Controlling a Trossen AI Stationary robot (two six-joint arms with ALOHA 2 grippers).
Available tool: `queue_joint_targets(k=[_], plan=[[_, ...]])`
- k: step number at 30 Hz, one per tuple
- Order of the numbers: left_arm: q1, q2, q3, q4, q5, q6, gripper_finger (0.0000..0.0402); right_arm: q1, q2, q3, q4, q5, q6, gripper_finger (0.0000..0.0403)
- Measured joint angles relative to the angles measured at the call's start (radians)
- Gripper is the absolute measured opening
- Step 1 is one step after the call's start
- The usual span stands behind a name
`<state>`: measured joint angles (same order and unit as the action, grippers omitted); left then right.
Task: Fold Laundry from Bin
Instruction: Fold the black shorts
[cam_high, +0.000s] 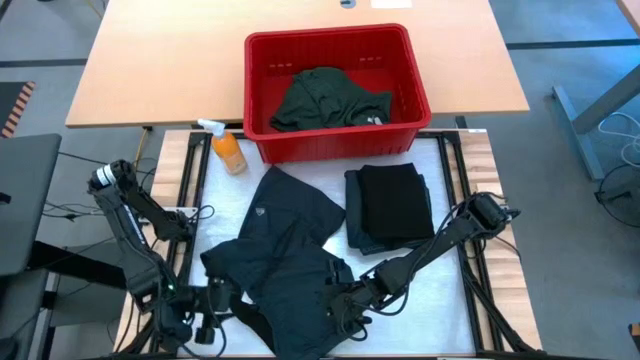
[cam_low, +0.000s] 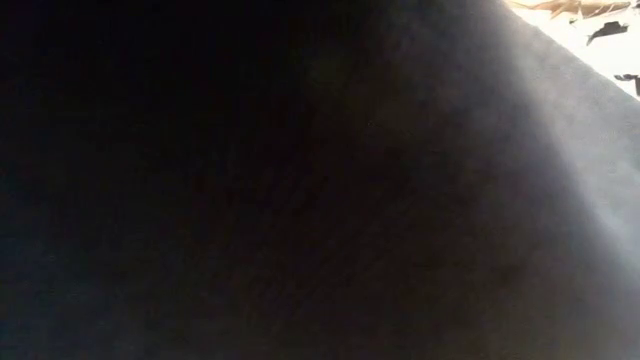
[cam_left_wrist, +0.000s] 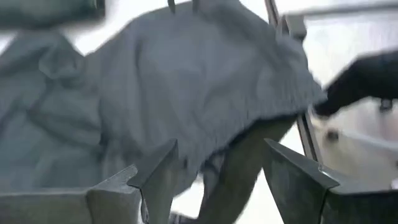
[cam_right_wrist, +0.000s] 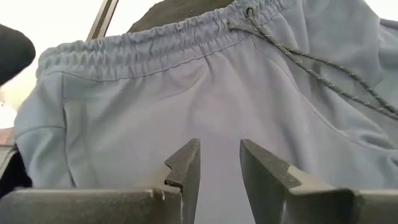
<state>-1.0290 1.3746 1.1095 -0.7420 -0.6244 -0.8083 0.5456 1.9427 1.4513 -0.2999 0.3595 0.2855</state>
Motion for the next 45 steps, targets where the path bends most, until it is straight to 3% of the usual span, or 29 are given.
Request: queue_joint_targets(k=[4, 10, 16, 21, 31, 37, 41, 45], plan=[[-0.004, 0.001, -0.116, 0.220, -0.086, 0.034, 0.0217, 0.015, 0.000, 0.000, 0.003, 0.001, 0.029, 0.0138], [0.019, 0.002, -0.287, 0.478, -0.092, 0.055, 0.0217, 0.038, 0.025, 0.000, 0.077, 0.032, 0.000, 0.0138], [0.057, 0.003, -0.360, 0.475, -0.008, 0.043, 0.0217, 0.022, 0.076, -0.001, 0.183, 0.050, -0.095, 0.0138], [0.076, 0.003, -0.363, 0.377, 0.114, 0.101, 0.0217, 0.002, 0.074, -0.001, 0.190, 0.035, -0.077, 0.0138], [0.076, 0.010, -0.363, 0.359, 0.113, 0.328, 0.0217, 0.001, 0.074, 0.000, 0.207, 0.032, -0.101, 0.0138], [0.097, 0.137, -0.352, 0.336, 0.147, 0.359, 0.0217, 0.001, 0.074, 0.000, 0.206, 0.032, -0.110, 0.0138], [0.103, 0.205, -0.316, 0.308, 0.075, 0.359, 0.0217, 0.001, 0.074, 0.000, 0.205, 0.033, -0.111, 0.0138], [0.102, 0.240, -0.305, 0.306, 0.070, 0.404, 0.0216, -0.005, 0.074, 0.000, 0.205, 0.032, -0.111, 0.0138]])
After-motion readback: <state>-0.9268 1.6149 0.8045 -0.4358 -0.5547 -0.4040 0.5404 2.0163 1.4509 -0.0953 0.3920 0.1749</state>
